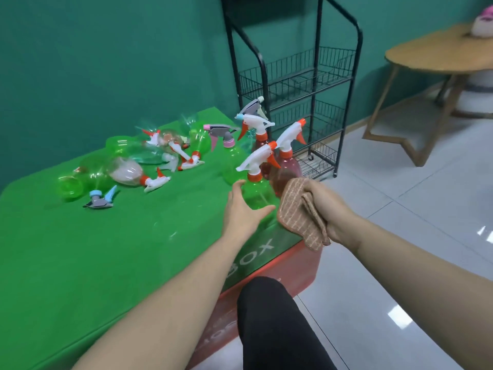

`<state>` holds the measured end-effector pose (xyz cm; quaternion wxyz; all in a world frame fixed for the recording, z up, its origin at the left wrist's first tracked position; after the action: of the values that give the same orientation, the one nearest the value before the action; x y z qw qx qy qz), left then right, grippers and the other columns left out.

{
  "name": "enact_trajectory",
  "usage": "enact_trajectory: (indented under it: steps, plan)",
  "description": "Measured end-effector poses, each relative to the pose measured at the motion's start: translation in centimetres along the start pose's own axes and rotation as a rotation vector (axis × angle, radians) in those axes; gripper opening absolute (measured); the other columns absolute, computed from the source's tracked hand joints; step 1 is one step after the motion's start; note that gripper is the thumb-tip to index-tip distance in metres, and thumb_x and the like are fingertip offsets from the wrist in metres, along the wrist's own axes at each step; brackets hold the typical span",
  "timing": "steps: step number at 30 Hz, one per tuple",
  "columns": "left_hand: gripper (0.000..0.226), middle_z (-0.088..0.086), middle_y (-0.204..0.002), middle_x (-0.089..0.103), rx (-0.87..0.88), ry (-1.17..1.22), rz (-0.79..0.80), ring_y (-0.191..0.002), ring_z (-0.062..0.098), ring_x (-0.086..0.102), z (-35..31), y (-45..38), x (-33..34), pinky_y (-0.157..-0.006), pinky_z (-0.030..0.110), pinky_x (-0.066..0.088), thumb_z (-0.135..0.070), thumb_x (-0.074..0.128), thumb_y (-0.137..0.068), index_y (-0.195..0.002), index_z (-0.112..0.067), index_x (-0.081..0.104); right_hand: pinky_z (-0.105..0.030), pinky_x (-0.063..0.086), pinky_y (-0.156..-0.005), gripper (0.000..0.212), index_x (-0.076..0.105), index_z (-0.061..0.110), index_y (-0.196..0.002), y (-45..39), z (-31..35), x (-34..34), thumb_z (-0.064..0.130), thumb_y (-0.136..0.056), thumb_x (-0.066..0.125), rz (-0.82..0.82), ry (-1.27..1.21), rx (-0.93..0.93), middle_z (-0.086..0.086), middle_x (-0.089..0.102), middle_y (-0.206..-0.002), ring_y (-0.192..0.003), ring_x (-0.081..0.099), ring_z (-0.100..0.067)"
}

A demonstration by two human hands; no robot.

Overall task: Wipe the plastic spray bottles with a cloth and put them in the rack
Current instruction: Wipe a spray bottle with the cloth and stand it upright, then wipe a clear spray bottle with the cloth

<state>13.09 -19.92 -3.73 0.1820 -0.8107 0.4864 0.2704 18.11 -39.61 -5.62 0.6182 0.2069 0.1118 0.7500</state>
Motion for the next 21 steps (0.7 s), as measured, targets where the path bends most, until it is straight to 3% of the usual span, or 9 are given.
enact_trajectory:
  steps: [5, 12, 16, 21]
  plan:
    - [0.096, 0.001, -0.154, 0.041, -0.034, 0.018, -0.040, -0.139, 0.022, 0.044, -0.3, -1.3, 1.2, -0.109, 0.036, 0.039, -0.042, 0.088, -0.076, -0.150, -0.023, 0.030, -0.027, 0.051, -0.054, 0.014, 0.063, 0.018, -0.088, -0.4, -0.8, -1.3, 0.022, -0.096, 0.052, 0.007, -0.016, 0.020, -0.006, 0.061, -0.068, -0.055, 0.058, -0.021]
    - [0.098, 0.000, -0.153, 0.043, -0.077, -0.008, -0.107, -0.137, 0.021, 0.046, 0.1, -1.3, 0.5, -0.107, 0.037, 0.041, -0.047, 0.088, -0.073, -0.150, -0.022, 0.031, -0.018, 0.045, -0.045, 0.020, 0.059, 0.017, -0.080, 0.2, -0.9, -1.0, 0.012, -0.097, 0.049, 0.022, 0.024, -0.010, 0.000, 0.058, -0.056, -0.046, 0.055, -0.013]
    - [0.102, 0.003, -0.154, 0.040, -0.092, 0.002, -0.101, -0.138, 0.022, 0.044, 0.2, -1.1, 0.4, -0.109, 0.038, 0.041, -0.045, 0.089, -0.073, -0.152, -0.021, 0.028, -0.025, 0.048, -0.053, 0.013, 0.058, 0.015, -0.089, 1.0, -1.1, 0.1, 0.012, -0.097, 0.048, 0.080, 0.010, 0.005, -0.006, 0.057, -0.068, -0.054, 0.055, -0.018]
    - [0.111, 0.006, -0.157, 0.035, -0.102, 0.024, -0.042, -0.142, 0.025, 0.040, 0.3, -0.4, 0.1, -0.112, 0.041, 0.038, -0.044, 0.090, -0.070, -0.156, -0.021, 0.023, -0.027, 0.049, -0.056, 0.009, 0.059, 0.014, -0.095, 2.3, -1.5, 2.0, 0.012, -0.097, 0.050, 0.117, -0.033, 0.032, -0.006, 0.056, -0.068, -0.057, 0.054, -0.019]
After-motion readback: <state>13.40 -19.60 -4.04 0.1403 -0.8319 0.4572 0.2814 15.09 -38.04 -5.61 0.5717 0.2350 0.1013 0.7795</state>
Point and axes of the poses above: each hand's wrist, its own y-axis away from the middle knuckle, its own x-axis out of the palm, z = x × y, the point moved 10 cm from there along -y, towards the middle knuckle
